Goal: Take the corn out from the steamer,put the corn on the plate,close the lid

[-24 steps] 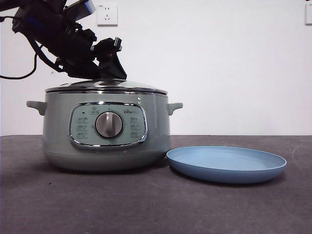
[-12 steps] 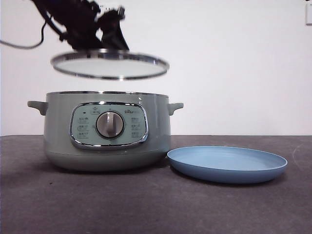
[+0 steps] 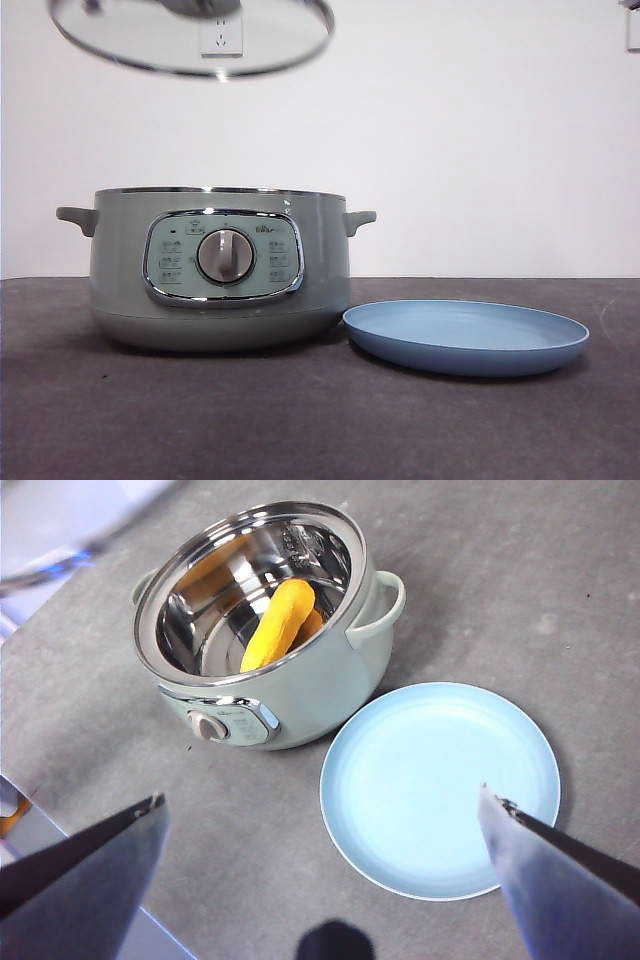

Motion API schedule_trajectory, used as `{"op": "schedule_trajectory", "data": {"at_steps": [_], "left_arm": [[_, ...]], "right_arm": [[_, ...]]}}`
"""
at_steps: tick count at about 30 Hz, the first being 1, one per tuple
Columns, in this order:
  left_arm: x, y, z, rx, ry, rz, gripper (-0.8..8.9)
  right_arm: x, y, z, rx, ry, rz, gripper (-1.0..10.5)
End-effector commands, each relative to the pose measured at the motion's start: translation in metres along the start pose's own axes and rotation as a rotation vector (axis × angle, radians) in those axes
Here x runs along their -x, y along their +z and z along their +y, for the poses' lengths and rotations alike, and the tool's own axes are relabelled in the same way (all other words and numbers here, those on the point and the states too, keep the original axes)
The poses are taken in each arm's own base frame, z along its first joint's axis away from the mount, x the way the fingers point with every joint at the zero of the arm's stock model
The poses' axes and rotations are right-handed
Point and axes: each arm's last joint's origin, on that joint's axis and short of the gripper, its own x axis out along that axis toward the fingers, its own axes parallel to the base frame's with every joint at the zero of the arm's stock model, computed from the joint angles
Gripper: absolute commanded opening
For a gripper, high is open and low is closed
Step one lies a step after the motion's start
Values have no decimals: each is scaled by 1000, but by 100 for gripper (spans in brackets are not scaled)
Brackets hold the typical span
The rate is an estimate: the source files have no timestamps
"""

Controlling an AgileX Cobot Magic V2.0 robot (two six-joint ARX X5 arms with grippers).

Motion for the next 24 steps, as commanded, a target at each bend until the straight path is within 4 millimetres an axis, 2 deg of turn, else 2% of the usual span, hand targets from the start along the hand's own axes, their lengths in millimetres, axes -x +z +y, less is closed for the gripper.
{"op": "schedule_trajectory", "data": {"at_steps": [1,12,19,24], "left_arm": [[35,16,-8,-25,-4,-77,-8],[137,5,-32,-40,23,-40,-8],[182,-8,-42,-42,32,-46,-8],[204,-20,-47,-50,78,-30,-8]], "right_arm": [[-2,2,-1,10,1,-2,599],[-12,4,-7,-2,5,16,599],[-17,9,-11,3,5,-1,599],[-27,15,-13,11,20,-22,599]]}}
